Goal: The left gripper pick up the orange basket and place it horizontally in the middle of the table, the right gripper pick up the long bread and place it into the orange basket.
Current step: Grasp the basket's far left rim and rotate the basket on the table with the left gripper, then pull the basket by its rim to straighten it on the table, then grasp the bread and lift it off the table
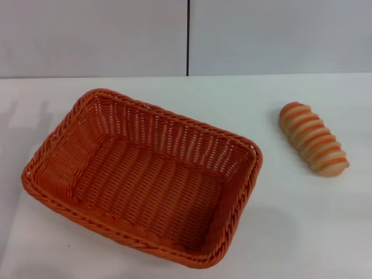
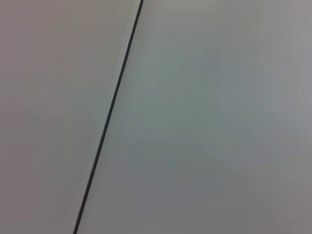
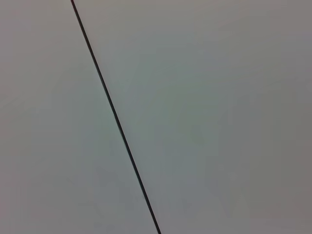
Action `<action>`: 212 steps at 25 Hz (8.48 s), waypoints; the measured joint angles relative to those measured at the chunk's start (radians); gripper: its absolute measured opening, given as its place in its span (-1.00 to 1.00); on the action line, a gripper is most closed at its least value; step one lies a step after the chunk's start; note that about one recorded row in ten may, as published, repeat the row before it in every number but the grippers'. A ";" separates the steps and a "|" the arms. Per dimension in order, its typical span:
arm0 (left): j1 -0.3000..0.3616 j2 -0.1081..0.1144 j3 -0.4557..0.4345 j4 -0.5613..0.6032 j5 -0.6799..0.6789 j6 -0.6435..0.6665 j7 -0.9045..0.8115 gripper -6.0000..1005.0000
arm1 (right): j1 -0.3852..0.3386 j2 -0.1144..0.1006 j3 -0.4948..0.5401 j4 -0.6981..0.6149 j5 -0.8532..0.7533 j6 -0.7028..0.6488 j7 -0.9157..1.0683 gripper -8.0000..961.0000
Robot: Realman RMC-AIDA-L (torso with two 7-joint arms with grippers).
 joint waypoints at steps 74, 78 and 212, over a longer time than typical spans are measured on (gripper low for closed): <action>-0.188 0.008 0.838 1.309 1.041 -0.340 -1.593 0.20 | -0.004 0.007 -0.014 0.024 0.000 0.011 0.001 0.52; -0.191 0.008 0.875 1.283 1.050 -0.377 -1.594 0.20 | 0.000 0.006 -0.014 0.025 0.000 0.011 0.001 0.52; -0.124 0.009 0.416 0.687 0.168 0.055 -0.805 0.29 | 0.462 -0.158 -0.646 -0.433 -1.131 -0.261 1.106 0.33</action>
